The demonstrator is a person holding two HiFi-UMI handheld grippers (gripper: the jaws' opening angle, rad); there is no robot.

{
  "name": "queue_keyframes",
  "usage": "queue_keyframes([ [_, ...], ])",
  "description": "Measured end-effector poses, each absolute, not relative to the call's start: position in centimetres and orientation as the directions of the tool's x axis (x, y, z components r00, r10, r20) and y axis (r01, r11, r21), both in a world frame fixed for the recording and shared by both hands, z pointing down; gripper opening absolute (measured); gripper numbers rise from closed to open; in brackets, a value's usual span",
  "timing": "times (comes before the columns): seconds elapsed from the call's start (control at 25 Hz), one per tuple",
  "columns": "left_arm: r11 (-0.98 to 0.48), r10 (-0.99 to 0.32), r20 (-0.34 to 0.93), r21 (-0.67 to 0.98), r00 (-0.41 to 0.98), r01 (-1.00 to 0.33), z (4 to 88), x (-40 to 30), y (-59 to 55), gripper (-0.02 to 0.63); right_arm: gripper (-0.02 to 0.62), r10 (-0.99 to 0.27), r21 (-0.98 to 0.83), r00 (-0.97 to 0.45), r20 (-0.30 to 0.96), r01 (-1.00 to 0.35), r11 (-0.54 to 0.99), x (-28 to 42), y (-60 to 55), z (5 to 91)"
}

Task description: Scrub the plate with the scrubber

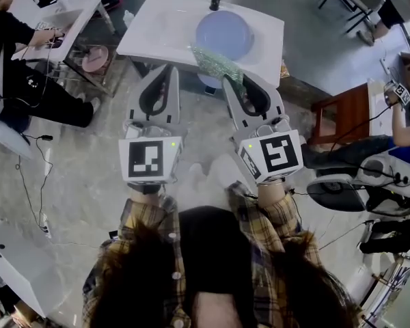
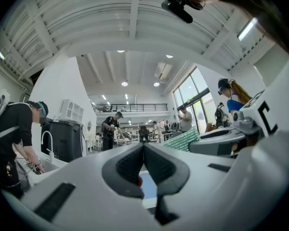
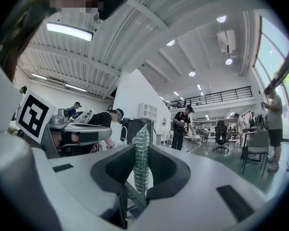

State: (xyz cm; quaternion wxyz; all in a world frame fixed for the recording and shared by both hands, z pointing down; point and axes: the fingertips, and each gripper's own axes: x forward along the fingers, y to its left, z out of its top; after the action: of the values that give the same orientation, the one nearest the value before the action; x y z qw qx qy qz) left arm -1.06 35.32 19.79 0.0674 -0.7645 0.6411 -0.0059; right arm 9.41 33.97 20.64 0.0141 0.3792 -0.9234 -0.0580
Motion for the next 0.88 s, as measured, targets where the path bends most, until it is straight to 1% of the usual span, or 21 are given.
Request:
queue_keyframes([
  [0.28, -0.180, -0.981, -0.055, -0.086, 0.185, -0.980, 20.7, -1.6, 32.3, 0.015, 0.091, -0.710, 0.105, -0.704, 0.025, -0.704, 0.702, 8.6, 31.0, 22.4],
  [0.52, -0.179, -0.981, -0.067, -0.090, 0.185, -0.980, 21.9, -1.1, 28.1, 0.015, 0.091, -0.712, 0.098, -0.702, 0.008, -0.708, 0.699, 9.3, 26.6, 23.6],
  [0.72, -0.185, -0.981, -0.054, -0.059, 0.188, -0.981, 21.6, -4.8, 20.2, 0.015, 0.091, -0.700, 0.112, -0.713, 0.038, -0.693, 0.712, 4.7, 19.3, 23.3],
  [0.88, -0.184, -0.981, -0.043, -0.065, 0.187, -0.981, 21.5, -6.2, 13.3, 0.015, 0.091, -0.695, 0.089, -0.717, 0.059, -0.690, 0.719, 3.4, 12.7, 23.4],
])
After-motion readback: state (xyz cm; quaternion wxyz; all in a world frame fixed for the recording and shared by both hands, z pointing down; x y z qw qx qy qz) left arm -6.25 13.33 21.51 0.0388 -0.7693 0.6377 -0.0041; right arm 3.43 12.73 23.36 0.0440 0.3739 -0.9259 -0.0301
